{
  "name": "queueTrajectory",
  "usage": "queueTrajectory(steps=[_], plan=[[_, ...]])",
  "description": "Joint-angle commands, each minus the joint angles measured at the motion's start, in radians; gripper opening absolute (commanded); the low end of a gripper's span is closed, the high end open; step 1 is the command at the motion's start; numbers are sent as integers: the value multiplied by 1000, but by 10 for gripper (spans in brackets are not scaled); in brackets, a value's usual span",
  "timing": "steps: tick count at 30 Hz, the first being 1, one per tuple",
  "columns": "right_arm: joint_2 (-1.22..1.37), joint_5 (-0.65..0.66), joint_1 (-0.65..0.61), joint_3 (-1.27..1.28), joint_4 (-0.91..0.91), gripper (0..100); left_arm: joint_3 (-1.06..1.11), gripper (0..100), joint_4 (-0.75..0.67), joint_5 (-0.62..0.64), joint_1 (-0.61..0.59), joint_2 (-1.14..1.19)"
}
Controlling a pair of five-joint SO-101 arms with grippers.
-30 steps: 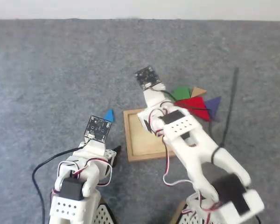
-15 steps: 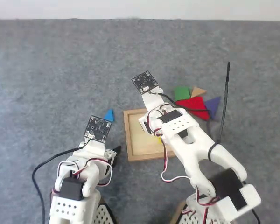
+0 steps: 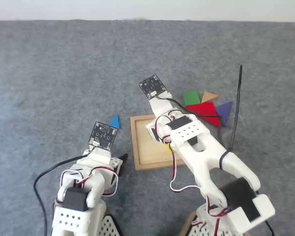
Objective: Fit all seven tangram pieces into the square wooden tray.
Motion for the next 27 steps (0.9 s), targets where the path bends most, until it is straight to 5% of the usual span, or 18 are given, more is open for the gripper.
queueTrajectory(steps=[1,17,22,27], plan=[[-73,14,-7,-38,13,173,-7,208,5,-3,-6,3],[-427,14,16,-32,165,173,-7,208,5,-3,-6,3],[-650,14,191,37,199,173,-7,208,5,-3,-6,3],[-608,78,286,186,193,173,-7,208,5,-3,-6,3]])
